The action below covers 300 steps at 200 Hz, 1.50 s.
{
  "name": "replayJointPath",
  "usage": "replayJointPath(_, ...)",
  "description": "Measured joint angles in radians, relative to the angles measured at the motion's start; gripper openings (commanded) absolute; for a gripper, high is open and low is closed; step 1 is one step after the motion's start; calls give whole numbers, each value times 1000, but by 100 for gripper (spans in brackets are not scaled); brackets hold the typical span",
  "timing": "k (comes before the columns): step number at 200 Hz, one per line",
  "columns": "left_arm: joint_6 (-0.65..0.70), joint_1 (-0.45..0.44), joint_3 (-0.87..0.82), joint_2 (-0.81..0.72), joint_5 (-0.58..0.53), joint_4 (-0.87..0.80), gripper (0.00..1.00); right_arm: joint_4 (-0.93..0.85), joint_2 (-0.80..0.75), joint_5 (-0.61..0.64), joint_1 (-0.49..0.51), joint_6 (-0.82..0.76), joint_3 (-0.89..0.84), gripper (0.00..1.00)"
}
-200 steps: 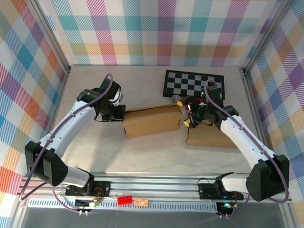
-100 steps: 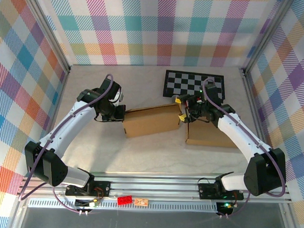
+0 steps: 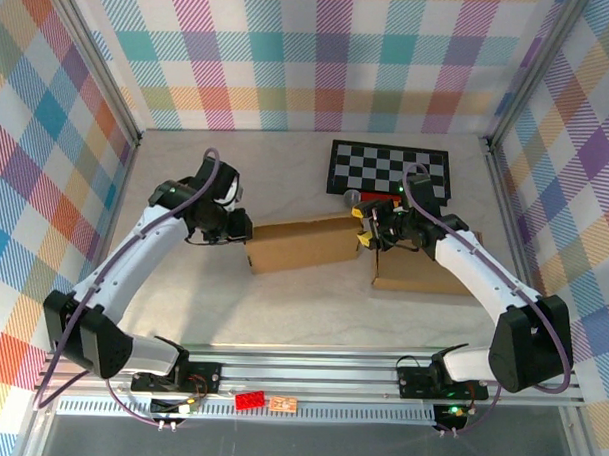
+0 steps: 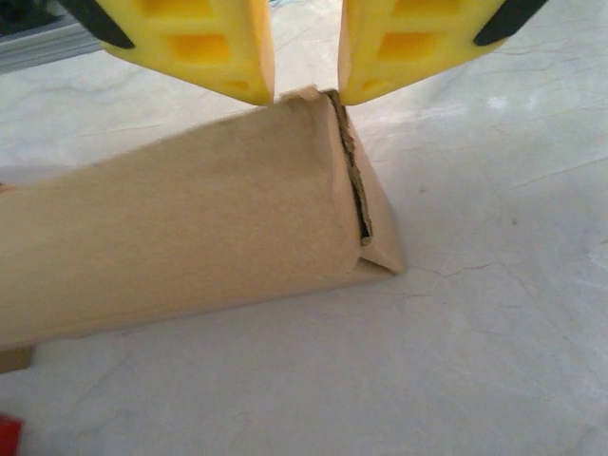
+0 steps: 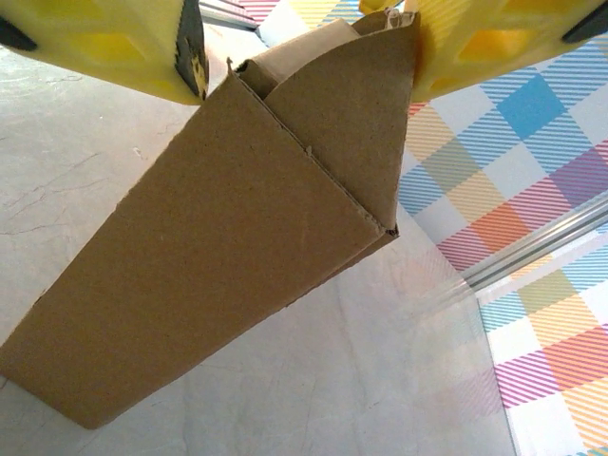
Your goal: Fold the paper box
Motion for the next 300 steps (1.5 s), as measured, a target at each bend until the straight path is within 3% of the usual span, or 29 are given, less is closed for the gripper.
replayJointPath(37, -143, 72, -28, -117, 114, 57, 37, -3, 0, 2, -3, -24, -1, 51)
replayJointPath(74, -301, 169, -117, -141, 223, 152, 41, -5, 7, 3, -3, -40, -1, 49)
replayJointPath(121, -417, 190, -154, -108, 297, 219, 46, -4, 24, 3, -3, -44, -1, 47)
replayJointPath(222, -399, 193, -207, -75, 292, 204, 47, -4, 35, 3, -3, -47, 1, 46)
replayJointPath(300, -361, 193, -249, -62, 294, 225, 40, -19, 48, 0, -3, -54, 14, 45)
